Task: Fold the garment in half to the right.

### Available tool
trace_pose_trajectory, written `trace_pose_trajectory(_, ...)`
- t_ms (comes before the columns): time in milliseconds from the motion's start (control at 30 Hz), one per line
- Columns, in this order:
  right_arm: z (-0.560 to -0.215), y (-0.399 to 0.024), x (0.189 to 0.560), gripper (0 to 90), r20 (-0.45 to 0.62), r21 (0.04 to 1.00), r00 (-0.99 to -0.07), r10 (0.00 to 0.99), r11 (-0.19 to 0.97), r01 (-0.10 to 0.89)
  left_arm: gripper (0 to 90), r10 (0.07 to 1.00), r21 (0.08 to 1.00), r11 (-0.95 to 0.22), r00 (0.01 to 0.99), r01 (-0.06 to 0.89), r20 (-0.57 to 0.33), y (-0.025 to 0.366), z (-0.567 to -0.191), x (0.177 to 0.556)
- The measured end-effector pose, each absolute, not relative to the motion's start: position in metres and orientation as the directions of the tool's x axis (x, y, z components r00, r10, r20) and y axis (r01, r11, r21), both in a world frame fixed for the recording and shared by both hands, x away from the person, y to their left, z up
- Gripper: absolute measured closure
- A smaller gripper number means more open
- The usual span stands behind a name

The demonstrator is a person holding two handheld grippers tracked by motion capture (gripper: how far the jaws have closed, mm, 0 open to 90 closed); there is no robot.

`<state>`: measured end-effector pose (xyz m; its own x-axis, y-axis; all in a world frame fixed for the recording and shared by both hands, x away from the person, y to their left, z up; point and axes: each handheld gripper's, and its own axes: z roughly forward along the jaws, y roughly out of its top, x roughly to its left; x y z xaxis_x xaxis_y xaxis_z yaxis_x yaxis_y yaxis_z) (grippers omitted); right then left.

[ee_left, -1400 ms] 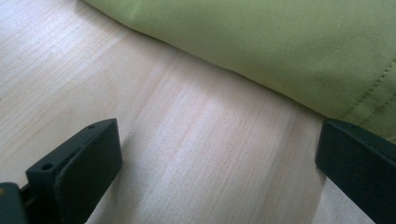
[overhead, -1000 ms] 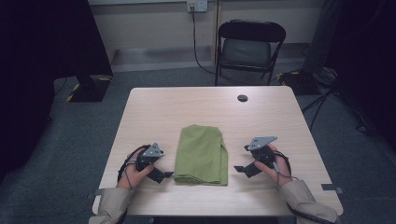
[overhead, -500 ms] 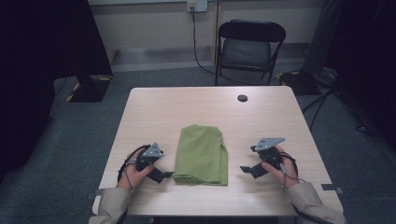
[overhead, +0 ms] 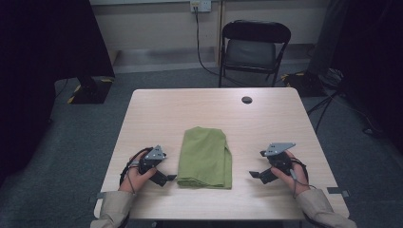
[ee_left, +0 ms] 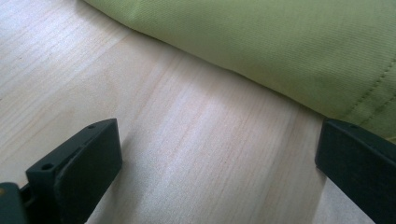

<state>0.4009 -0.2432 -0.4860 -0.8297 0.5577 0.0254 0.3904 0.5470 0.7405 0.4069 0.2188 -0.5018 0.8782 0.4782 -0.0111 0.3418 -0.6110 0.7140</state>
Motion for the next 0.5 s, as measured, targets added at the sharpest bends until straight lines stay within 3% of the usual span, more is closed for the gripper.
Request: trace_pose_trajectory(500,-0.487,-0.262,0.395,1.5,0.009,0.739,-0.807,0.59,0.54,0.403,0.0,0.478,0.714,-0.611,0.878,0.342,-0.011,0.219,-0.502,0.407)
